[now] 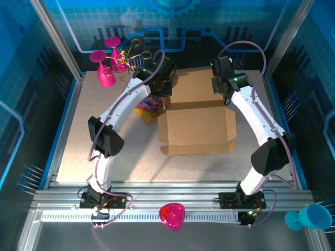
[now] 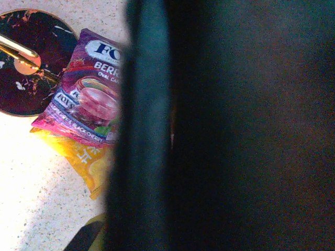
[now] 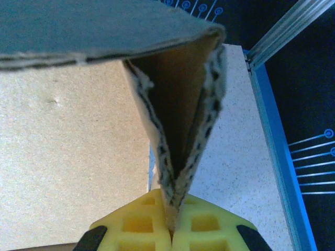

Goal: Fold the paper box

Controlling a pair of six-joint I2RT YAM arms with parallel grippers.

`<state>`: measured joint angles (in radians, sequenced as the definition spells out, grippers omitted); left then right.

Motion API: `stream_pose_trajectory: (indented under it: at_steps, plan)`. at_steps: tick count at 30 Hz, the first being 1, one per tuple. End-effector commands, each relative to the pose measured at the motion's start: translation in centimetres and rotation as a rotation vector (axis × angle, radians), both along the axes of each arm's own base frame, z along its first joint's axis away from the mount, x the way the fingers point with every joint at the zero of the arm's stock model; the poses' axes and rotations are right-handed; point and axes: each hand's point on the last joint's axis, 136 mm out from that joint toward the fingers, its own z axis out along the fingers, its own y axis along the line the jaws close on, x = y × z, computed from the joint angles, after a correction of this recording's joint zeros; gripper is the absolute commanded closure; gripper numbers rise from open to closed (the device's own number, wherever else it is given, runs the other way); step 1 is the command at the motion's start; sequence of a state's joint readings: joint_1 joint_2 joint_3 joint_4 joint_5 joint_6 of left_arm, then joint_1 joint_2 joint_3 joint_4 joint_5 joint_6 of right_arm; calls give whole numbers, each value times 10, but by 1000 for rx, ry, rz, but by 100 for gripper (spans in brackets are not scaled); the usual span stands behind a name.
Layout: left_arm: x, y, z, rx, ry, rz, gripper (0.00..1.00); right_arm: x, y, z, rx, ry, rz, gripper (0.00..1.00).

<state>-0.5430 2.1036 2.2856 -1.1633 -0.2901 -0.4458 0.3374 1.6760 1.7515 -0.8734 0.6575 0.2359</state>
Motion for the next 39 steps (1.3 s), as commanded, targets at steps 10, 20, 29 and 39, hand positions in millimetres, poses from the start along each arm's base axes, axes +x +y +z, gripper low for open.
stream_pose_trajectory:
  at_steps: [10, 20, 29, 39]
  plan:
    - [4, -25, -27, -70, 46, -43, 89, -14, -13, -10, -19, 47, -16, 100]
    - [2, -42, -51, -153, 107, -83, 69, -9, -22, -18, 15, 54, -17, 100]
    - [4, -36, -49, -221, 94, -43, 43, -8, -32, -28, 21, 81, -26, 100]
    - [31, -52, -96, -338, 84, -80, 35, -4, -34, -41, 22, 117, -14, 100]
